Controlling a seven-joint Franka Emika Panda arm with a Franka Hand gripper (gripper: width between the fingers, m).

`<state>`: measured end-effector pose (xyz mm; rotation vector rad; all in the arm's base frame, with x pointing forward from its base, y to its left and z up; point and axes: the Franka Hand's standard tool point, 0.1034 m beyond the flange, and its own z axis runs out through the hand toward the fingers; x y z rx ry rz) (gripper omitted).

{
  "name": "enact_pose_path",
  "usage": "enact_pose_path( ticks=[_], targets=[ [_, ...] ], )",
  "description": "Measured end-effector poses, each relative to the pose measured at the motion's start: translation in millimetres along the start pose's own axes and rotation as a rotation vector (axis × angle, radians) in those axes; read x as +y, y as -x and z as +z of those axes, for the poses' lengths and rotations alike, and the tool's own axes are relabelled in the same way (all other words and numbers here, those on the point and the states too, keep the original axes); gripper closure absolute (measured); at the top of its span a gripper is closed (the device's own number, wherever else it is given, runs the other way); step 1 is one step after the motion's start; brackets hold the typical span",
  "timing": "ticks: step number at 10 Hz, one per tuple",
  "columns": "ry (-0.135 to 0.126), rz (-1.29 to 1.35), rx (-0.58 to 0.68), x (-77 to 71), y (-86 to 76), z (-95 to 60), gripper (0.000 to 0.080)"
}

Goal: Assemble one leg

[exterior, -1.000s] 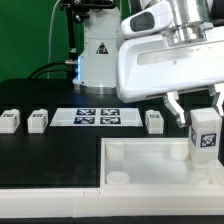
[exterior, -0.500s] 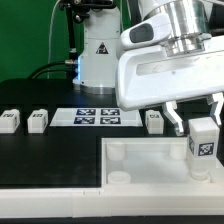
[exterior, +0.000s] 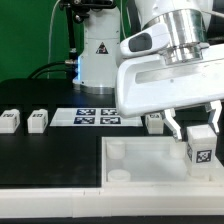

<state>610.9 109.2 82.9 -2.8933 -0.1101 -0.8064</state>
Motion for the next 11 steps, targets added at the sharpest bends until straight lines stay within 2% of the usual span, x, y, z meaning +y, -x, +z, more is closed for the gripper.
enact_pose_path(
  ticks=[2, 4, 5, 7, 11],
  targets=[
    [0.000, -0.004, 0.000, 0.3, -0.3, 0.1, 0.0508],
    [0.001, -0.004, 0.000, 0.4, -0.3, 0.1, 0.0260],
    [0.001, -0.004, 0.000, 0.4, -0.3, 0.1, 0.0184],
    [0.001, -0.004, 0.000, 0.4, -0.3, 0.1, 0.0156],
    [0.001, -0.004, 0.000, 0.5, -0.3, 0.1, 0.0150]
  ],
)
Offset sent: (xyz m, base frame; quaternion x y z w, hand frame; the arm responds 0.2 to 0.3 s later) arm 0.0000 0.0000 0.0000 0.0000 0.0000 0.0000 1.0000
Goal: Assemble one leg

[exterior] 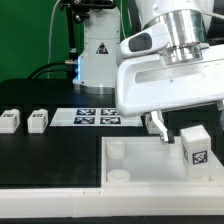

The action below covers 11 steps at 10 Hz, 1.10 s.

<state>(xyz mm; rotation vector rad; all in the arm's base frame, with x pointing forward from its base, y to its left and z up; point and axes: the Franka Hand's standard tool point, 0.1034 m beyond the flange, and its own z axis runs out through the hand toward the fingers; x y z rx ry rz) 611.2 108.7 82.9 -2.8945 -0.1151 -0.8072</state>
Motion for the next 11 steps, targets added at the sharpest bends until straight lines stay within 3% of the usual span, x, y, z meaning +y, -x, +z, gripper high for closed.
enact_pose_path(
  ticks=[3, 6, 7, 11],
  targets=[
    [-0.004, 0.001, -0.059, 6.5, -14.9, -19.0, 0.0150],
    [-0.041, 0.032, -0.232, 11.8, -34.1, -20.9, 0.0150],
    [-0.048, 0.045, -0.280, 9.4, -31.3, -20.9, 0.0150],
    [-0.048, 0.045, -0.280, 9.4, -31.3, -20.9, 0.0150]
  ],
)
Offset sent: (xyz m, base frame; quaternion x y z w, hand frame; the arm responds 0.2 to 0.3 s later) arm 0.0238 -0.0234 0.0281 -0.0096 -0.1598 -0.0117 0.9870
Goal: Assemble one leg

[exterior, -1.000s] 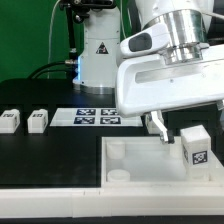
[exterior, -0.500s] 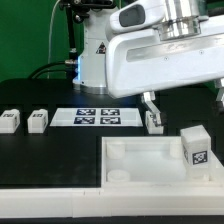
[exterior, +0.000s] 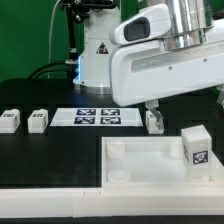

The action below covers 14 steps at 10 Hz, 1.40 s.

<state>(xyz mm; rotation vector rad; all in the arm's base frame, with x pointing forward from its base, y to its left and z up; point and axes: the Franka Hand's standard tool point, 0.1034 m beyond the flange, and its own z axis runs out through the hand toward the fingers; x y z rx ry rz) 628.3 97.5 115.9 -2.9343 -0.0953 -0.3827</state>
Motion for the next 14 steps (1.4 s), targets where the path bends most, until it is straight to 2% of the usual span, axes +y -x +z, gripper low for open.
enact_pose_path(
  ticks=[6, 7, 9, 10, 11, 12, 14],
  targets=[
    [0.000, 0.000, 0.000, 0.0, 0.0, 0.0, 0.0150],
    [-0.021, 0.015, -0.168, -4.9, 27.3, 7.7, 0.0150],
    [-0.045, 0.036, -0.307, -6.6, 12.6, 0.7, 0.0150],
    [-0.061, 0.032, -0.443, -7.9, 12.9, -0.1, 0.0150],
    [-0.085, 0.033, -0.540, -9.9, 5.1, 1.4, 0.0150],
    [-0.098, 0.033, -0.562, -9.6, -3.5, 8.0, 0.0150],
    [-0.100, 0.038, -0.549, -7.8, -6.7, 17.8, 0.0150]
  ],
)
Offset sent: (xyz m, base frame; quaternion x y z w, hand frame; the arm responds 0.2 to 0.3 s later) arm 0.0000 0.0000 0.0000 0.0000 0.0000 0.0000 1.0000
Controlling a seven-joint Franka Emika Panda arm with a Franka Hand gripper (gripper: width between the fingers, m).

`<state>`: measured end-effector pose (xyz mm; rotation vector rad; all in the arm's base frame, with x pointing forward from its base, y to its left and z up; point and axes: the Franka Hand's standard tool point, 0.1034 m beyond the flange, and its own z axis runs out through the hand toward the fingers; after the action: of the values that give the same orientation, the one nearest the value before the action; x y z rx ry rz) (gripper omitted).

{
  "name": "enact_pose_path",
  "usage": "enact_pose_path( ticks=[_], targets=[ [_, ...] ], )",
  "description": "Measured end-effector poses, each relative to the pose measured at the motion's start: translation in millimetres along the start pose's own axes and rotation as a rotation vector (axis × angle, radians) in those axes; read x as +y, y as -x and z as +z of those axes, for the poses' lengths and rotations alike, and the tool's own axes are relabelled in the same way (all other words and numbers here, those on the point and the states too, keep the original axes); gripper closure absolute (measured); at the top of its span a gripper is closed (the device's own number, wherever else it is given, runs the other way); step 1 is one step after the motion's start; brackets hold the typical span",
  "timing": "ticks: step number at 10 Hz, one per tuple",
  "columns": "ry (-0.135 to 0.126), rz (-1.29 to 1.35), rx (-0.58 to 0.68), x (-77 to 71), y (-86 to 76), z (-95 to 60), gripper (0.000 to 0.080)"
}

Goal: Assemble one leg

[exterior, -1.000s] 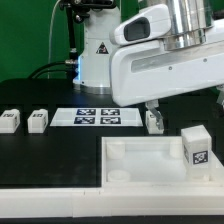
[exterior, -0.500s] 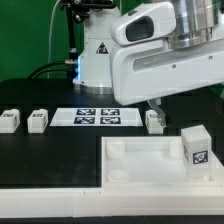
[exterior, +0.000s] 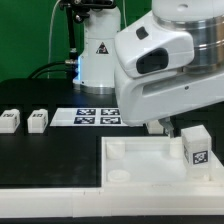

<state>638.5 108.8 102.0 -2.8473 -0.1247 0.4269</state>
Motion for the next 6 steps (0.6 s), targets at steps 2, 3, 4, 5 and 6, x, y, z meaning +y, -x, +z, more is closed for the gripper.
enact_pose_path(
  ticks=[2, 3, 4, 5, 6],
  targets=[
    [0.003, -0.013, 0.045, 3.4, -9.2, 0.3, 0.0150],
    [0.005, -0.014, 0.059, 5.4, -10.9, 2.2, 0.0150],
    [0.010, -0.012, 0.086, 6.6, -12.8, 8.1, 0.0150],
    [0.015, -0.011, 0.109, 6.8, -11.7, 13.2, 0.0150],
    [0.020, -0.011, 0.115, 6.8, -7.6, 16.8, 0.0150]
  ],
)
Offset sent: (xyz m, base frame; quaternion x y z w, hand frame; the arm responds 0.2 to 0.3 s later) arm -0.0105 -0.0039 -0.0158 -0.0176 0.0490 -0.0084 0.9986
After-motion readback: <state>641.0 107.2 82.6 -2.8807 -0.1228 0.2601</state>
